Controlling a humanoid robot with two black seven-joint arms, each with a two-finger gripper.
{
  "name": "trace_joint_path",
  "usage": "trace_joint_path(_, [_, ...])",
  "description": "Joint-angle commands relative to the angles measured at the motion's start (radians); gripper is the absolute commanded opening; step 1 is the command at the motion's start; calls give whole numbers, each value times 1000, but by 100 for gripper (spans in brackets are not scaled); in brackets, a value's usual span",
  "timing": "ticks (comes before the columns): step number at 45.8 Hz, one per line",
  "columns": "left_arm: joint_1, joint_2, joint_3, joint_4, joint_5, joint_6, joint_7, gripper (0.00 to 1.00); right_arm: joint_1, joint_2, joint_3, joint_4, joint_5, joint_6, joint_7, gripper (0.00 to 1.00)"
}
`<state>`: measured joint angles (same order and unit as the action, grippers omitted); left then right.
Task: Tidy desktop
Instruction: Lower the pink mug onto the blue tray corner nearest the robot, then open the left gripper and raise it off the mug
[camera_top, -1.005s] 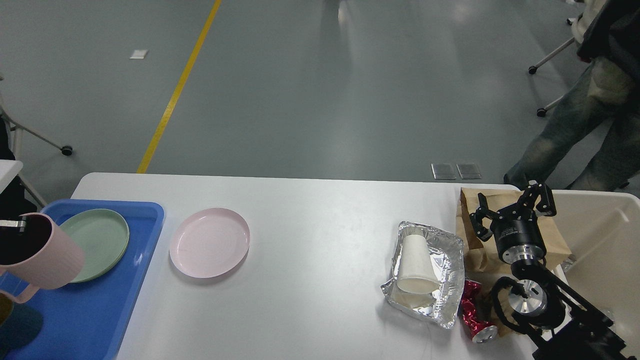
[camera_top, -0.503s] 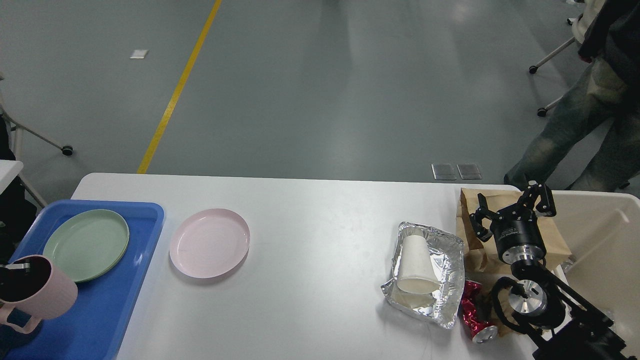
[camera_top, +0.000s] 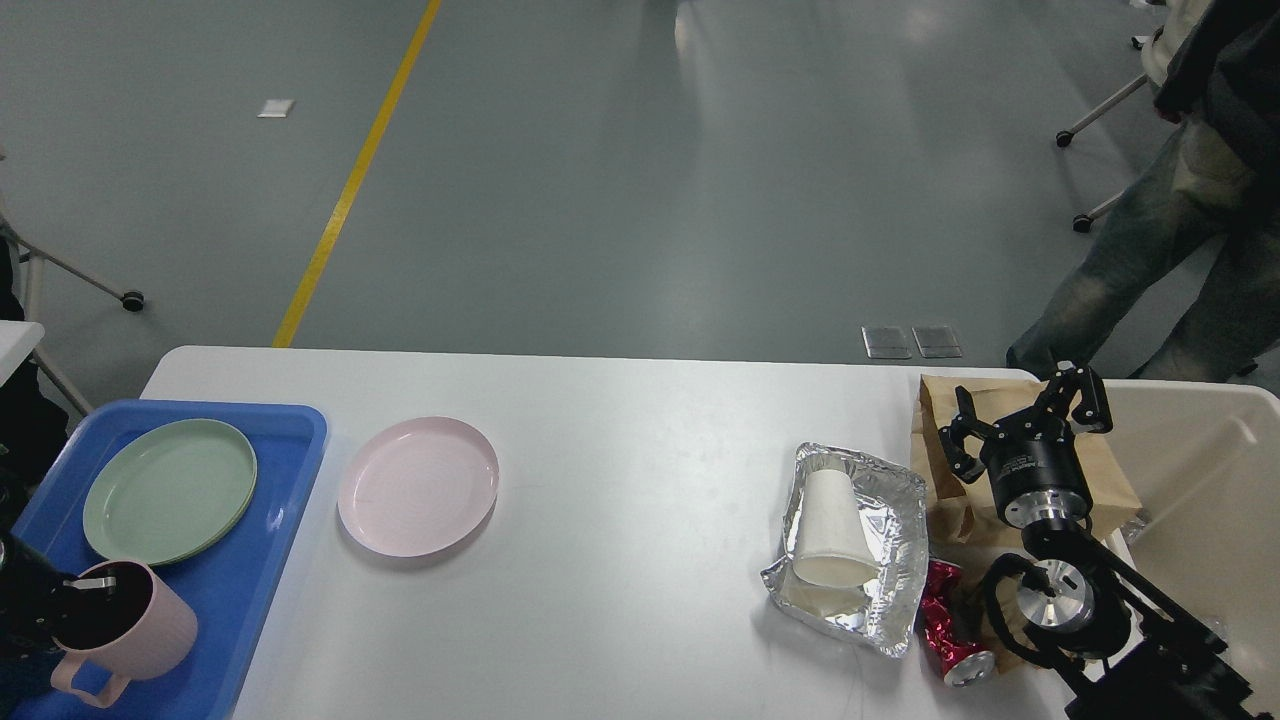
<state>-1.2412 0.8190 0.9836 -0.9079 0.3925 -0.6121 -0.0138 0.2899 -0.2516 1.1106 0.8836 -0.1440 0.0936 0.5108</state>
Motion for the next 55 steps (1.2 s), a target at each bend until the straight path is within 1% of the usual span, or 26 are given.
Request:
trace_joint_path(1, [16, -20, -3, -2, -3, 23, 1, 0, 0, 0, 0, 0, 0, 0, 0, 100])
trace_joint_path(12, [29, -32, -3, -3, -6, 25, 1, 1, 0, 0, 0, 0, 0, 0, 0, 100])
trace_joint_path(15, [31, -32, -3, -3, -11, 28, 1, 3, 0, 0, 0, 0, 1, 0, 0, 100])
trace_joint_path(17, [31, -32, -3, -3, -11, 29, 0, 7, 0, 0, 0, 0, 0, 0, 0, 100])
trace_joint_path(18, [31, -32, -2, -3, -12, 31, 0, 12, 0, 0, 0, 0, 0, 0, 0, 100])
trace_joint_path(19, [32, -32, -2, -3, -15, 35, 0, 19, 0, 0, 0, 0, 0, 0, 0, 100])
trace_joint_path(21, [32, -32, -2, -3, -21, 48, -8, 39, 0, 0, 0, 0, 0, 0, 0, 100])
trace_joint_path(25, [32, -32, 0, -3, -23, 83, -9, 70, 0, 0, 0, 0, 0, 0, 0, 100])
trace_joint_path(26, [32, -32, 0, -3, -23, 86, -11, 75, 0, 0, 0, 0, 0, 0, 0, 100])
trace_joint_path(27, [32, -32, 0, -5, -23, 86, -12, 78, 0, 0, 0, 0, 0, 0, 0, 100])
trace_joint_path(30, [35, -32, 3, -6, -23, 80, -6, 84, 0, 0, 0, 0, 0, 0, 0, 100])
trace_joint_path(33, [39, -32, 1, -8, -23, 77, -11, 91, 0, 0, 0, 0, 0, 0, 0, 100])
trace_joint_path(39, [35, -23, 7, -23, -23, 77, -11, 94, 0, 0, 0, 0, 0, 0, 0, 100])
trace_joint_path(48, [23, -14, 24, -55, -23, 72, -5, 95, 0, 0, 0, 0, 0, 0, 0, 100])
trace_joint_path(51, [3, 3, 47, -81, -23, 72, -5, 95, 0, 0, 0, 0, 1, 0, 0, 100])
trace_joint_path(55, [-55, 9, 92, -117, -24, 72, -6, 95, 0, 0, 0, 0, 0, 0, 0, 100])
